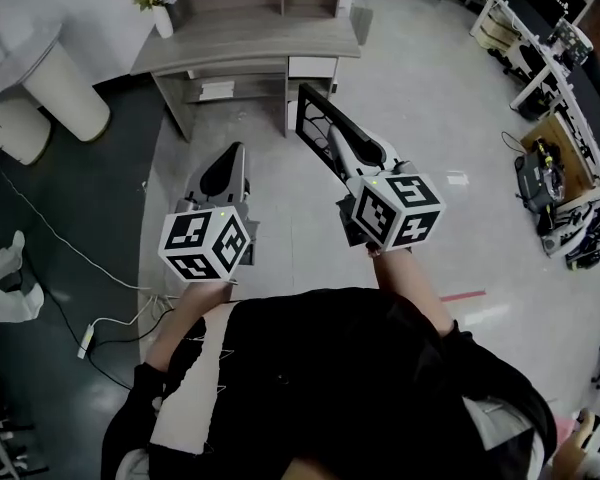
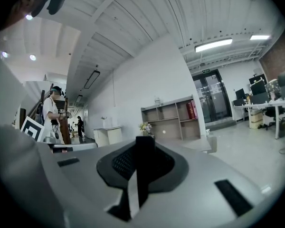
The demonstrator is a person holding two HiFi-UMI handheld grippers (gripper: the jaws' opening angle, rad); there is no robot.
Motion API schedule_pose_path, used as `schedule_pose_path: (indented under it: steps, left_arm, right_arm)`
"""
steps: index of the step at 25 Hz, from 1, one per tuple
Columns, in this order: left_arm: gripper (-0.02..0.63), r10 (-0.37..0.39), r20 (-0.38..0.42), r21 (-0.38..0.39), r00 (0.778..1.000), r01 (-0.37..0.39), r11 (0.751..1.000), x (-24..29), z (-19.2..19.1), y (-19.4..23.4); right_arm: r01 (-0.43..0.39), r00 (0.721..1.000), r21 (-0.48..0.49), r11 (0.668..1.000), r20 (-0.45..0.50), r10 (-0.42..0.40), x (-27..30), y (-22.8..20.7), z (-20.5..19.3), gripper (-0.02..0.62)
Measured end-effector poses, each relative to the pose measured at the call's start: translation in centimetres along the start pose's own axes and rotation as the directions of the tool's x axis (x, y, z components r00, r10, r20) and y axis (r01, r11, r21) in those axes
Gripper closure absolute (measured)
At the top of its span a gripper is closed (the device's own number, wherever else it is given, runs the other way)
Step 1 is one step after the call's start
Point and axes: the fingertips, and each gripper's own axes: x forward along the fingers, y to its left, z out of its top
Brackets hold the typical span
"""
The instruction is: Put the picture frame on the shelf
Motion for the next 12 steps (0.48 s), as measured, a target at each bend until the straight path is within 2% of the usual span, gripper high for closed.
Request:
schedule_pose_path:
  steps: [6, 12]
  left_arm:
    - [0.594, 0.0, -0.008, -0.013, 1.0, -0.001, 1.0, 0.0, -0.2, 2.0]
    - [0.594, -0.002, -0.015, 0.002, 1.0, 0.002, 1.0, -0.5, 0.9, 4.6]
  right_arm:
    - [-0.028, 0.999, -0.012, 1.0, -0.019, 0.028, 2.2, 1.0, -0.4, 0.552]
    - [-0.033, 0.999, -0.009, 0.999, 0.004, 0.033, 4.2, 2.3, 0.2, 0.552]
